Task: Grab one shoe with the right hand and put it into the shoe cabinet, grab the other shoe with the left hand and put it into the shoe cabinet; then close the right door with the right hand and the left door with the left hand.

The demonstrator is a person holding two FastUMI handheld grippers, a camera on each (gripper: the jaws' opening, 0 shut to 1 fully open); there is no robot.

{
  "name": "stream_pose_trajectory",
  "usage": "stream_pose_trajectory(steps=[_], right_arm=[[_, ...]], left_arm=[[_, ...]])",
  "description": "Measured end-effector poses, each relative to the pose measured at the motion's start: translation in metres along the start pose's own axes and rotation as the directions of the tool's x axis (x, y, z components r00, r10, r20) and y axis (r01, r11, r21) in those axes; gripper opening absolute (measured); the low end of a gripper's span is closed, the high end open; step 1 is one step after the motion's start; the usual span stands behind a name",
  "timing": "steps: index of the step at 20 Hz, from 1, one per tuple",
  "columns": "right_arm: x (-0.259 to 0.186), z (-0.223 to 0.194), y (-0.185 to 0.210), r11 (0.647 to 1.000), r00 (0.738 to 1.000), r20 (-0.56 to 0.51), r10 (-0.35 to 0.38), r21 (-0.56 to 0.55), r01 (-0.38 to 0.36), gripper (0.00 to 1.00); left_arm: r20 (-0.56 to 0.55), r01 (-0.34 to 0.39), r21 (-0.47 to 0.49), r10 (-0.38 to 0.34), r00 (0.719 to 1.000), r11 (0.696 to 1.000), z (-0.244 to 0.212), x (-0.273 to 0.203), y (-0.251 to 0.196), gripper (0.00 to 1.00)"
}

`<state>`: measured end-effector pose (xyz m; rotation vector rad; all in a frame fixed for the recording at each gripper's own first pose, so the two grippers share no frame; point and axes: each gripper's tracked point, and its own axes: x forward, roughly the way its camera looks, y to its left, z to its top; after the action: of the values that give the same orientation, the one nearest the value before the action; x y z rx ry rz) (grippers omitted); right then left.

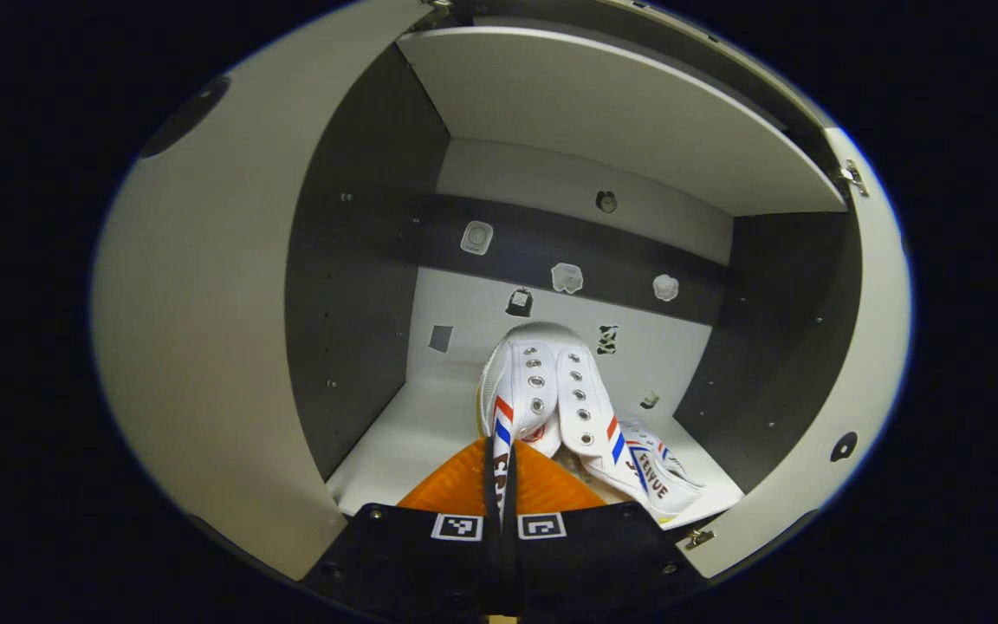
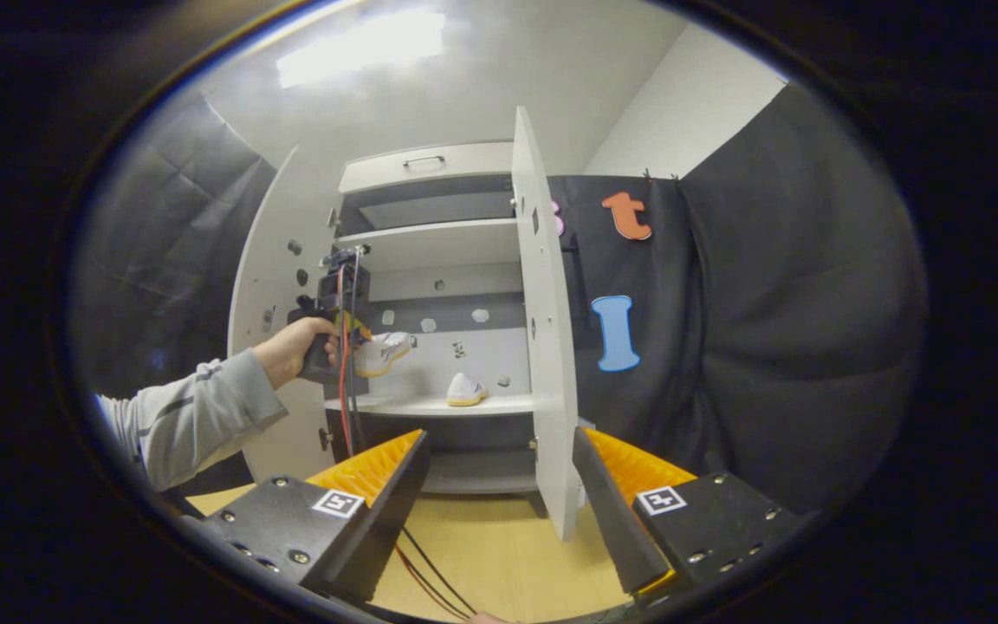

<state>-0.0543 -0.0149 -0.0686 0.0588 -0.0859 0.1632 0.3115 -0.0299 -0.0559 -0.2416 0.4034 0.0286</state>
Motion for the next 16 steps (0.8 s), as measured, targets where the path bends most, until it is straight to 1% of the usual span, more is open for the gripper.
stream_pose_trajectory(steps=[1,3,5,7,8,9,10,11,12,13,14,15,16], right_arm=[[-0.002,0.002,-0.004,1.000,1.000,0.006,-0.009,0.007,0.009,0.99],[-0.006,0.005,-0.005,1.000,1.000,0.021,-0.006,0.010,0.005,0.99],[-0.006,0.005,-0.006,1.000,1.000,0.030,-0.005,0.008,0.004,0.99],[-0.004,0.000,-0.008,1.000,1.000,0.016,-0.008,0.007,0.008,0.98],[-0.001,-0.001,-0.009,1.000,1.000,0.009,-0.013,0.006,0.013,0.98],[0.000,0.000,-0.011,1.000,1.000,0.015,-0.021,0.012,0.021,0.99],[-0.001,0.003,-0.011,1.000,0.999,0.024,-0.025,0.018,0.025,0.99],[0.000,0.004,-0.010,0.999,0.999,0.028,-0.025,0.020,0.025,0.98],[0.000,0.002,-0.011,0.999,0.999,0.025,-0.027,0.020,0.027,0.99],[0.001,0.001,-0.010,1.000,0.999,0.023,-0.027,0.015,0.027,0.99],[0.002,0.001,-0.008,1.000,0.999,0.021,-0.027,0.010,0.027,0.98],[0.003,0.001,-0.007,1.000,1.000,0.017,-0.026,0.007,0.026,0.99],[0.003,0.000,-0.004,1.000,1.000,0.011,-0.023,0.005,0.023,0.99]], left_arm=[[-0.021,-0.007,-0.037,0.006,1.000,0.999,-0.001,0.009,0.004,0.01],[-0.051,-0.030,-0.048,0.027,0.998,0.998,-0.010,0.030,0.016,0.01],[-0.089,-0.063,-0.057,0.058,0.994,0.996,-0.027,0.056,0.025,0.01],[-0.140,-0.079,-0.085,0.066,0.988,0.993,-0.046,0.071,0.031,0.01],[-0.162,-0.083,-0.083,0.069,0.984,0.993,-0.051,0.076,0.032,0.01],[-0.171,-0.093,-0.084,0.078,0.982,0.992,-0.057,0.081,0.036,0.05],[-0.186,-0.095,-0.052,0.084,0.979,0.994,-0.060,0.084,0.038,0.01],[-0.190,-0.096,-0.032,0.088,0.978,0.995,-0.062,0.086,0.039,0.02],[-0.198,-0.076,-0.021,0.070,0.978,0.997,-0.063,0.087,0.036,0.02],[-0.188,-0.051,-0.026,0.045,0.981,0.998,-0.060,0.087,0.029,0.06],[-0.186,-0.014,-0.033,0.008,0.982,0.999,-0.059,0.084,0.022,0.12],[-0.163,0.015,-0.026,-0.019,0.986,1.000,-0.053,0.080,0.012,0.33],[-0.117,0.006,0.002,-0.006,0.993,1.000,-0.041,0.073,0.014,0.54]])
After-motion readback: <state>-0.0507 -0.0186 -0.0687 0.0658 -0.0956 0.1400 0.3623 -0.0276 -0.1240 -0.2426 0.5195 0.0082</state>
